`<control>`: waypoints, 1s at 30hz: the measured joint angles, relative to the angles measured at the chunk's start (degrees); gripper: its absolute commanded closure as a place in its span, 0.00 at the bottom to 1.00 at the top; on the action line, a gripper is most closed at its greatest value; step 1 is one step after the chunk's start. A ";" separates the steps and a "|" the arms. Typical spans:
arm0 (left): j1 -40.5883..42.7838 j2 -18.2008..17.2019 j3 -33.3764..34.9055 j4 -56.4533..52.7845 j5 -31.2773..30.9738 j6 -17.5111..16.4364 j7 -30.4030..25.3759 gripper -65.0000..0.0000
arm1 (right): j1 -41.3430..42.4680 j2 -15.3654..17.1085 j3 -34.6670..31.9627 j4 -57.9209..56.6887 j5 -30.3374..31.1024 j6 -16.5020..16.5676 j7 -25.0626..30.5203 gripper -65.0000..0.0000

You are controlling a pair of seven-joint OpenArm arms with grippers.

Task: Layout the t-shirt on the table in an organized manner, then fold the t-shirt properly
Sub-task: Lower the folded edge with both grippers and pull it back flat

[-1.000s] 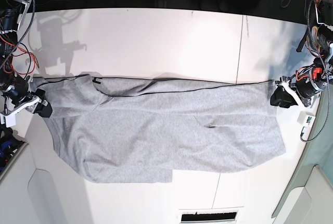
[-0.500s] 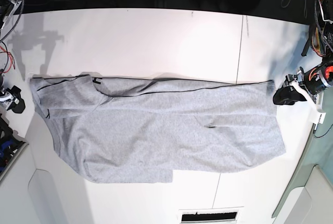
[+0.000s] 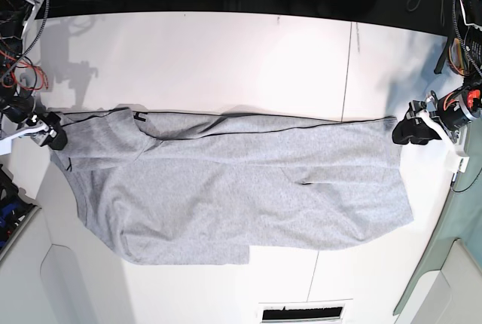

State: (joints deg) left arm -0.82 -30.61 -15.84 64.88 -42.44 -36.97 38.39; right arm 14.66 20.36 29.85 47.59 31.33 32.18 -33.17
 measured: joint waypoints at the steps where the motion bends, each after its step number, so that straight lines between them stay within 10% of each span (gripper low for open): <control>1: -0.02 -0.02 0.00 -0.37 0.61 0.44 -0.31 0.39 | -0.02 -0.61 -0.66 0.04 0.94 0.20 0.09 0.32; 22: -14.78 3.80 4.55 -23.76 6.88 -2.56 -6.25 0.40 | 0.13 -2.10 -1.49 0.87 4.26 0.87 -3.06 0.32; 27: -14.12 3.96 6.14 -23.67 6.84 -2.82 -4.96 0.94 | 0.15 -1.95 -1.49 0.90 4.57 1.05 -4.33 0.34; 30: -13.79 3.80 6.12 -23.65 3.15 -3.10 -1.01 1.00 | 0.09 -1.64 -1.49 1.33 4.17 0.57 -5.86 0.67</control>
State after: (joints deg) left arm -14.61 -26.81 -9.72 41.23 -39.29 -40.07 37.39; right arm 14.74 18.72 28.36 48.93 35.51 32.75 -39.03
